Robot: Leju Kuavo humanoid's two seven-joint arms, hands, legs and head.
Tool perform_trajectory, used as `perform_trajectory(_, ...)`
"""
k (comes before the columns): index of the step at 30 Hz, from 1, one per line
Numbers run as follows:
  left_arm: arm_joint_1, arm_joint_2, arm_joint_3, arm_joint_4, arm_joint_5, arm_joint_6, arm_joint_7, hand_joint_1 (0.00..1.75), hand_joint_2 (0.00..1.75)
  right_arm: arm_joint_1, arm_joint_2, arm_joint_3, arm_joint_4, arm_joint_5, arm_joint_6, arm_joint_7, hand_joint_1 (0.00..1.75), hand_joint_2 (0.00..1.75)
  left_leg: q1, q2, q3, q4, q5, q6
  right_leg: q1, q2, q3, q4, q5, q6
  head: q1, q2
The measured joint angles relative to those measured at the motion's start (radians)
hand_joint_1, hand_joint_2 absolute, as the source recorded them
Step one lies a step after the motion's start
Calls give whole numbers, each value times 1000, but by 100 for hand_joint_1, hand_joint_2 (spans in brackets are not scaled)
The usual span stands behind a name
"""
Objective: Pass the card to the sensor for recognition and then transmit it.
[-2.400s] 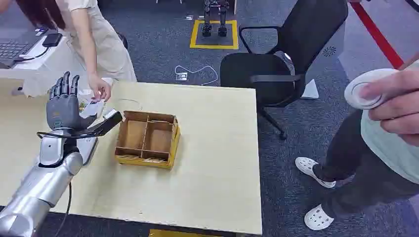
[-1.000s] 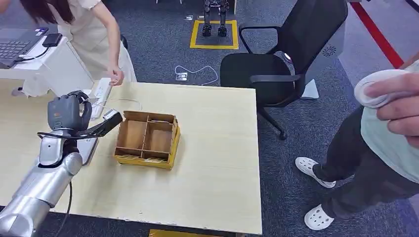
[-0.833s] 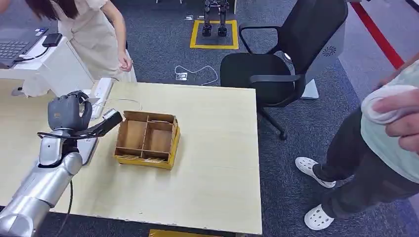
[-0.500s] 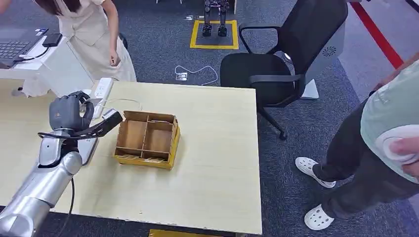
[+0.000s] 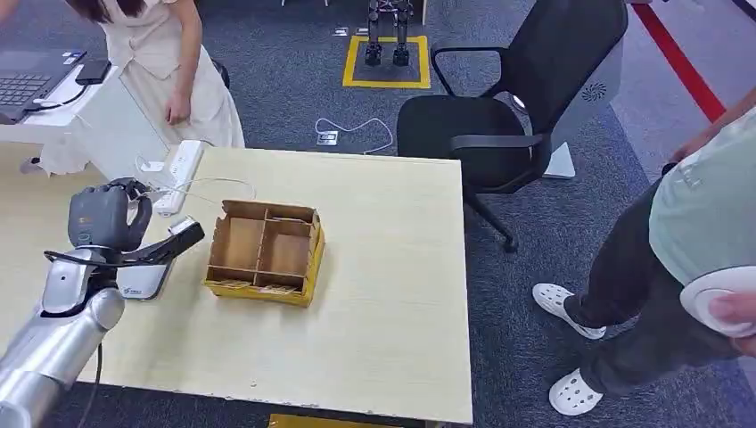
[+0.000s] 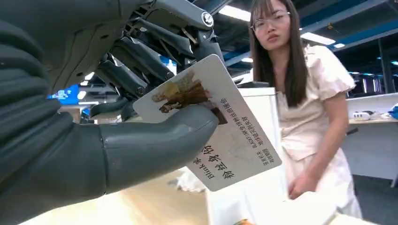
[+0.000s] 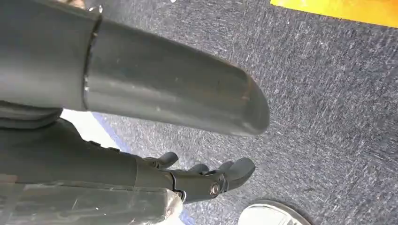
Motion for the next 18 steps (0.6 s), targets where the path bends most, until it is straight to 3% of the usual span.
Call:
perform_trajectory(5,68,25,35,-10,-28,3,19,175,175,-11,-18,51,-14,-45,-44,14,0,0,0,0,0,0,0,0,0,0,0,0,0,0,0,0)
perform_trajectory(18,139,31,87,-26,-61,2,35,175,175,-45,-42,146,-34,-106,-84,15,0,0,0,-1,0,0,0,0,0,-1,0,0,0,0,-1,0)
